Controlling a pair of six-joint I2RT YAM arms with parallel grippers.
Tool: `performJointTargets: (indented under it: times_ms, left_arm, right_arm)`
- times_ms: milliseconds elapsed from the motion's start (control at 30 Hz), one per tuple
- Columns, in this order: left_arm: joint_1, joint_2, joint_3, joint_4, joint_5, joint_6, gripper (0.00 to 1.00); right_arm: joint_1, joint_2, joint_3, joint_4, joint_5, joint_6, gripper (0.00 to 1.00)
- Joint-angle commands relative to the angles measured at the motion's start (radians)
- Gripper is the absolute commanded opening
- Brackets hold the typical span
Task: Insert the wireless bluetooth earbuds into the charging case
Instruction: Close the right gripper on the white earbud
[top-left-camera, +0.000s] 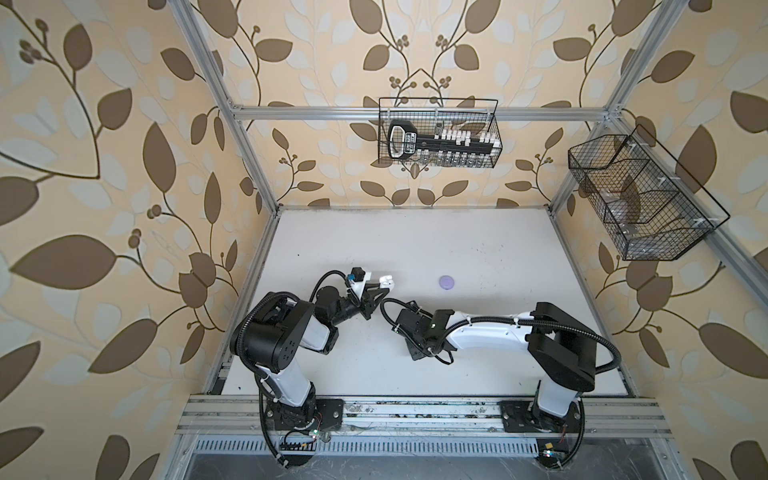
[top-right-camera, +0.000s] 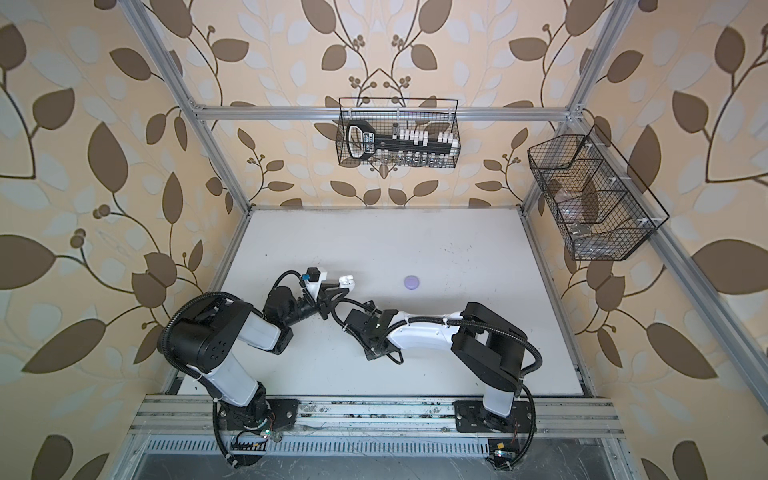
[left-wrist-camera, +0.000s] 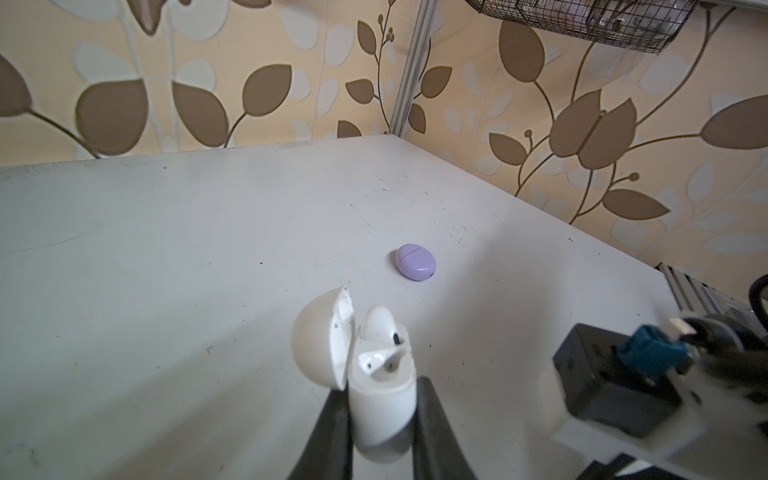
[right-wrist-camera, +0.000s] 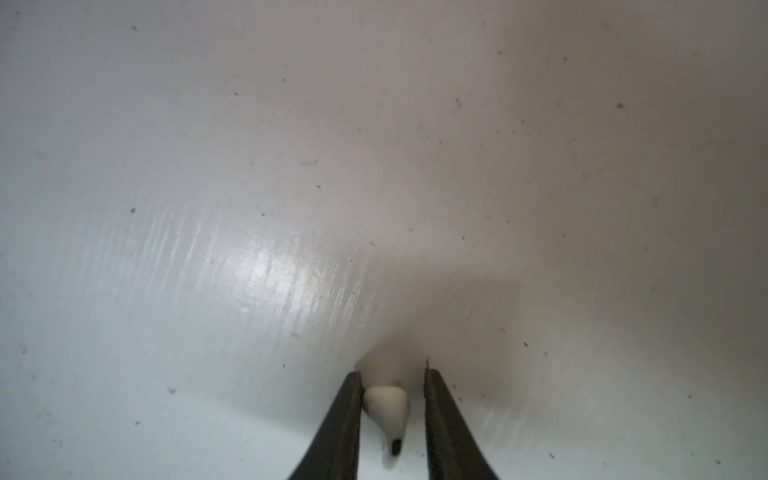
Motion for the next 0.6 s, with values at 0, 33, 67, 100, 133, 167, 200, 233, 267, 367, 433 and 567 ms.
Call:
performJointTargets:
  times_ms: [0, 33, 67, 100, 133, 167, 200, 233, 267, 367, 433, 567]
  left_arm:
    - [-0.007, 0.000, 0.001, 0.057, 0.015, 0.016, 0.19]
    - [-0.007, 0.000, 0.001, 0.058, 0.015, 0.016, 0.19]
    - [-0.007, 0.001, 0.001, 0.058, 0.014, 0.016, 0.19]
    - [-0.007, 0.000, 0.001, 0.058, 0.015, 0.016, 0.19]
    - [-0.007, 0.001, 0.001, 0.058, 0.015, 0.016, 0.19]
    - [-0.007, 0.000, 0.001, 0.058, 0.015, 0.015, 0.19]
    - [-0.007, 0.001, 0.001, 0.058, 0.015, 0.016, 0.19]
    - [-0.007, 0.000, 0.000, 0.059, 0.015, 0.016, 0.19]
    - [-0.007, 0.000, 0.001, 0.060, 0.015, 0.016, 0.19]
    - [-0.007, 0.000, 0.001, 0.060, 0.015, 0.016, 0.19]
    - [-0.007, 0.000, 0.001, 0.059, 0.016, 0.016, 0.19]
    - [-0.007, 0.000, -0.001, 0.061, 0.016, 0.016, 0.19]
  right_arm:
    - [-0.003, 0.018, 0.013, -0.029, 0.000, 0.016, 0.27]
    - [-0.003, 0.016, 0.014, -0.031, 0.000, 0.016, 0.26]
    - [-0.003, 0.016, 0.014, -0.034, 0.002, 0.018, 0.26]
    - [-0.003, 0.015, 0.014, -0.035, 0.002, 0.019, 0.26]
    - [0.000, 0.013, 0.015, -0.035, 0.001, 0.020, 0.26]
    - [0.001, 0.013, 0.016, -0.036, 0.000, 0.022, 0.26]
    - [0.002, 0.016, 0.017, -0.037, 0.000, 0.020, 0.26]
    - [0.004, 0.018, 0.017, -0.038, 0.000, 0.020, 0.26]
    - [0.005, 0.018, 0.017, -0.038, 0.000, 0.023, 0.26]
    - [0.011, 0.021, 0.017, -0.039, 0.003, 0.027, 0.26]
    - [0.013, 0.020, 0.019, -0.041, 0.003, 0.029, 0.26]
    - [0.019, 0.017, 0.020, -0.045, 0.007, 0.033, 0.26]
